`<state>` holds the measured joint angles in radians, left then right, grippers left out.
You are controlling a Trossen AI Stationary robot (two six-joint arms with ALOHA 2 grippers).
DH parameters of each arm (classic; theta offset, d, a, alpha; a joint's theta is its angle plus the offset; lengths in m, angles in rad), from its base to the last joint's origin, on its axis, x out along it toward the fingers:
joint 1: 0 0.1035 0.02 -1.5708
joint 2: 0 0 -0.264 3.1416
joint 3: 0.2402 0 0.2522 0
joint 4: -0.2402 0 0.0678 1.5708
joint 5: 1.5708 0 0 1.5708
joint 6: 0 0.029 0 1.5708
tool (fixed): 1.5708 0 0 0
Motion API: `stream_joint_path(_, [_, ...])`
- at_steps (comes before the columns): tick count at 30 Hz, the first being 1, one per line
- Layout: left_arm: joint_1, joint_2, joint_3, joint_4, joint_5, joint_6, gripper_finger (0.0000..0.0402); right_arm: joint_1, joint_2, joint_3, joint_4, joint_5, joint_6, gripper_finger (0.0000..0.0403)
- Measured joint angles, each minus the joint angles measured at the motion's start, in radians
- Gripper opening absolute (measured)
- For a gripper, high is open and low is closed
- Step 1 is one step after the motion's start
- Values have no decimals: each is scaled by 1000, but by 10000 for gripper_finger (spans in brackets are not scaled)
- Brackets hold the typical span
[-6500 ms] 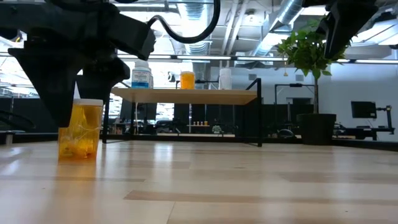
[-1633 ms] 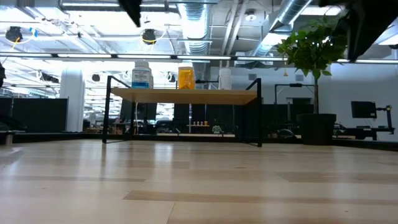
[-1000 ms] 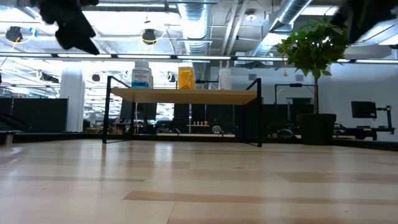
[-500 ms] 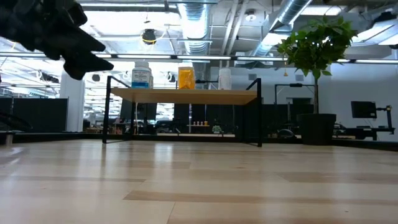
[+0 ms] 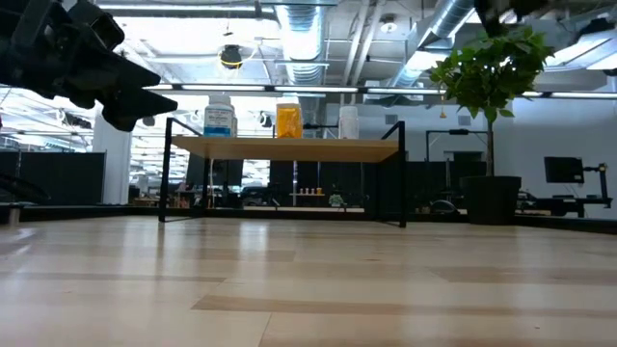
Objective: Pick and place medicine bottles onto shelf by color
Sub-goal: Return to Home Position
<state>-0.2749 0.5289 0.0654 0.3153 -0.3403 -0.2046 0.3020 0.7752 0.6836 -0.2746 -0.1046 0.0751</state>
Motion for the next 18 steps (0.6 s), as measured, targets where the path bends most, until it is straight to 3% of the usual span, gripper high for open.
stream_joint_path(3, [0,0,0,8,-2,43,273,-43,-75,-58,16,-17,-2,127])
stream_joint_path(9, [1,0,0,93,-6,172,273,-161,-251,-152,79,-181,-57,127])
stream_joint_path(18, [2,0,0,87,-23,165,273,-231,-489,-369,185,-222,-16,127])
